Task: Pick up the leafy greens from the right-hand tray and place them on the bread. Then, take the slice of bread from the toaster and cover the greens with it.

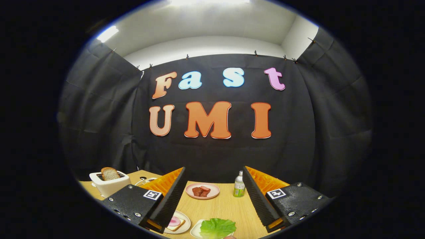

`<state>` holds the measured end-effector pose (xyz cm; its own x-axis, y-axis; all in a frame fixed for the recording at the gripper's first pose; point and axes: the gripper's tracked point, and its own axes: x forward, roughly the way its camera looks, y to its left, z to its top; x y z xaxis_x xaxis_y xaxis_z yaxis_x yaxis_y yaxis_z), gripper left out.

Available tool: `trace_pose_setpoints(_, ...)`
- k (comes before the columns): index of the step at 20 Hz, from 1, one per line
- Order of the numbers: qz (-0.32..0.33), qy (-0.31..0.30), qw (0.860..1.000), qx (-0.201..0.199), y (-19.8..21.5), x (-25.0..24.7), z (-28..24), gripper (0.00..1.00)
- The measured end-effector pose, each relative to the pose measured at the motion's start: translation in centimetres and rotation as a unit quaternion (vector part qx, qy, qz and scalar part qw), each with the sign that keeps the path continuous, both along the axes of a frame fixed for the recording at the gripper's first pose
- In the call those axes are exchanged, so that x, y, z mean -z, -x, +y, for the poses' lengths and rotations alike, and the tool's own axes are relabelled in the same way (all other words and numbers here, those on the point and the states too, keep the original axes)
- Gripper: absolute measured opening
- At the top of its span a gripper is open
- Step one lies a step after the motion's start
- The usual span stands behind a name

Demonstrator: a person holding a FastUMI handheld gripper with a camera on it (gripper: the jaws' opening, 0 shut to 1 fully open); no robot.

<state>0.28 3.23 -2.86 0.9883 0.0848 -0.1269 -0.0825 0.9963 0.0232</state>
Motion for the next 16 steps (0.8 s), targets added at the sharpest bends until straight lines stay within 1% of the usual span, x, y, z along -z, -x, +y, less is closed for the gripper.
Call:
trace_pose_setpoints(3, 0.04, -0.002, 0.999, -0.006, -0.2, 2.2, 0.0, 0.99)
trace_pose_setpoints(7, 0.09, 0.026, 0.996, -0.007, -0.4, 5.2, 0.0, 0.99)
trace_pose_setpoints(9, 0.119, 0.033, 0.992, -0.016, -0.4, 7.0, 0.6, 0.99)
trace_pose_setpoints(13, 0.187, 0.039, 0.981, -0.034, -0.2, 10.9, 1.6, 0.99)
trace_pose_setpoints(16, 0.24, 0.043, 0.969, -0.043, 0.1, 14.1, 2.0, 1.0)
